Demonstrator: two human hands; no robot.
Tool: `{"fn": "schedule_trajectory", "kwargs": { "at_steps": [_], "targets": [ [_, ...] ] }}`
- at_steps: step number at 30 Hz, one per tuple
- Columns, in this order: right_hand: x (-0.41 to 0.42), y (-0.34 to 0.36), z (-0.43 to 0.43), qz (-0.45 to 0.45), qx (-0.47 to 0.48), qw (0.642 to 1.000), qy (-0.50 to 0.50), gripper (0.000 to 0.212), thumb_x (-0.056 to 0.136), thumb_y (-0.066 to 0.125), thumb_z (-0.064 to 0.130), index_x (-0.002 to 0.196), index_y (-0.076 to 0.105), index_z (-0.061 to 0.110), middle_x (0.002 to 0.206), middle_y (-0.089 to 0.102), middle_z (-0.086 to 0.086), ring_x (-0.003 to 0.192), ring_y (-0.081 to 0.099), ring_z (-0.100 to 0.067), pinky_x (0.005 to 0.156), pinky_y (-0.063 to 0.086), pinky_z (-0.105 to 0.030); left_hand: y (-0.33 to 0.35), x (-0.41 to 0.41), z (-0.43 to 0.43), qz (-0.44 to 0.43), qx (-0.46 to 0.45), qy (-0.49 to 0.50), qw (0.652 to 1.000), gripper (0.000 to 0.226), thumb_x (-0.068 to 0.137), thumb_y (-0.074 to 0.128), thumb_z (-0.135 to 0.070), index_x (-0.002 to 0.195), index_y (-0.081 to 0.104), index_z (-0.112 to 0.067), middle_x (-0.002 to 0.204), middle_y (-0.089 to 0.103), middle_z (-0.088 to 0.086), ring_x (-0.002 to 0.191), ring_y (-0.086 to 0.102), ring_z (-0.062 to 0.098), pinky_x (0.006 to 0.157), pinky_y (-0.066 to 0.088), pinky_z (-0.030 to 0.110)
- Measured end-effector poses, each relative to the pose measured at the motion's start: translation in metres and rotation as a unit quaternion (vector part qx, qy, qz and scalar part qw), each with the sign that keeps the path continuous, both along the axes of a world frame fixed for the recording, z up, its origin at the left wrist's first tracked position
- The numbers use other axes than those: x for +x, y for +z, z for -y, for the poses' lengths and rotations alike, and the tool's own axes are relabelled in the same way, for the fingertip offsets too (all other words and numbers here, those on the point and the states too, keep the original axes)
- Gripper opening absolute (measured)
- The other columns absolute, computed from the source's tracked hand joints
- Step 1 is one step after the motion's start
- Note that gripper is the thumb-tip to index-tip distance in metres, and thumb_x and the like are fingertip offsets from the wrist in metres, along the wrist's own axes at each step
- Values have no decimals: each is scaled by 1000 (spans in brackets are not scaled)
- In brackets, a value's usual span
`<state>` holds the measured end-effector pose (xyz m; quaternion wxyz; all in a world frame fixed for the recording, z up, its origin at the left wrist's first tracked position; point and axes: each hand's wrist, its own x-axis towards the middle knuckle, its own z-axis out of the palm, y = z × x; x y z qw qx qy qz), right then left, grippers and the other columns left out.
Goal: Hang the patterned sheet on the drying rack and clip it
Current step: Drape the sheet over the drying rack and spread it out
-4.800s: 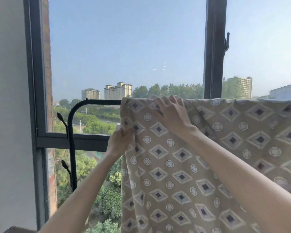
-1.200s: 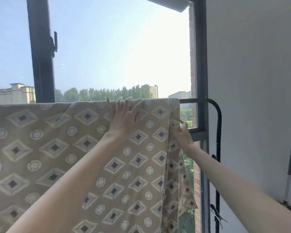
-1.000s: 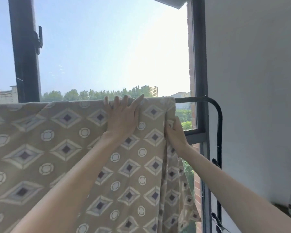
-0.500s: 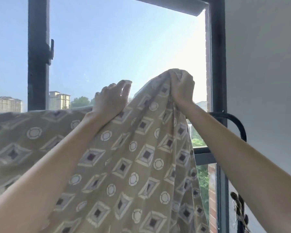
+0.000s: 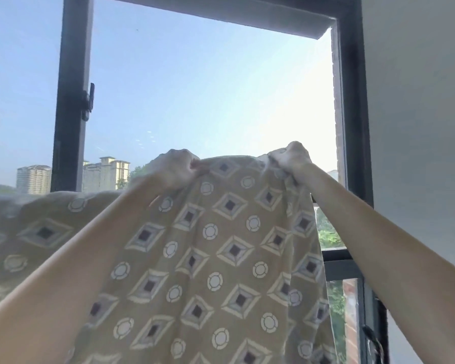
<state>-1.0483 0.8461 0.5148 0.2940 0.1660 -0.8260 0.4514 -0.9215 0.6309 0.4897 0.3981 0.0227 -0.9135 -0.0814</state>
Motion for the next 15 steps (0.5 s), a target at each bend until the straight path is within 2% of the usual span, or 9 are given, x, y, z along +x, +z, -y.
{"fn": "schedule_trajectory", "kwargs": {
  "at_steps": [2,4,5,7,10,11,13,15],
  "targets": [
    [-5,-16,-7,50,82,995,-5,30,97,51,21,69,45,10,63,44,-2,49,41,-10,33,34,-15,-7,-14,-4,38,-10,3,999,45,85,47,-61,92,70,-23,85,68,3,78,63,22,64,50,31],
    [-16,-31,-10,56,85,994,-45,22,92,60,22,89,47,5,67,44,-1,51,42,-10,35,34,-18,-17,-31,-6,77,18,-27,997,42,87,51,-54,85,71,-16,79,69,5,66,61,17,52,43,20],
    [-22,-37,-12,44,67,994,-71,32,89,64,24,103,44,3,70,46,-1,53,44,-10,38,33,-20,-19,-37,-6,80,37,-36,995,42,87,53,-50,82,70,-13,76,69,5,62,60,15,50,42,19],
    [-25,-42,-15,22,63,992,-108,51,85,68,30,119,40,4,74,48,-1,56,47,-12,41,32,-22,-19,-45,-5,61,54,-29,996,36,87,58,-45,83,69,-12,74,67,1,65,59,15,54,44,21],
    [-31,-49,-21,9,75,989,-127,54,89,61,31,129,36,6,71,47,1,54,46,-11,41,30,-23,-22,-51,-8,9,14,-12,1000,24,88,59,-39,100,66,-19,90,64,-3,78,59,15,69,48,27],
    [-32,-52,-22,-10,69,988,-135,48,92,57,28,130,38,6,71,48,1,54,46,-12,42,30,-22,-27,-52,-12,-16,-3,-38,999,23,89,58,-37,102,66,-19,94,65,-4,80,60,14,72,50,28],
    [-36,-62,-22,-79,34,987,-134,29,95,50,22,117,50,3,79,58,-3,64,53,-16,51,36,-22,-39,-54,-23,-47,-24,-115,992,27,90,54,-38,102,68,-17,99,70,0,78,61,12,77,51,29],
    [-39,-73,-23,-135,-3,985,-103,20,97,47,18,102,58,2,91,63,-9,80,59,-22,70,44,-26,-49,-54,-32,-53,-49,-112,991,37,92,43,-47,101,69,-22,85,70,-3,64,57,9,67,49,28]
  ]
}}
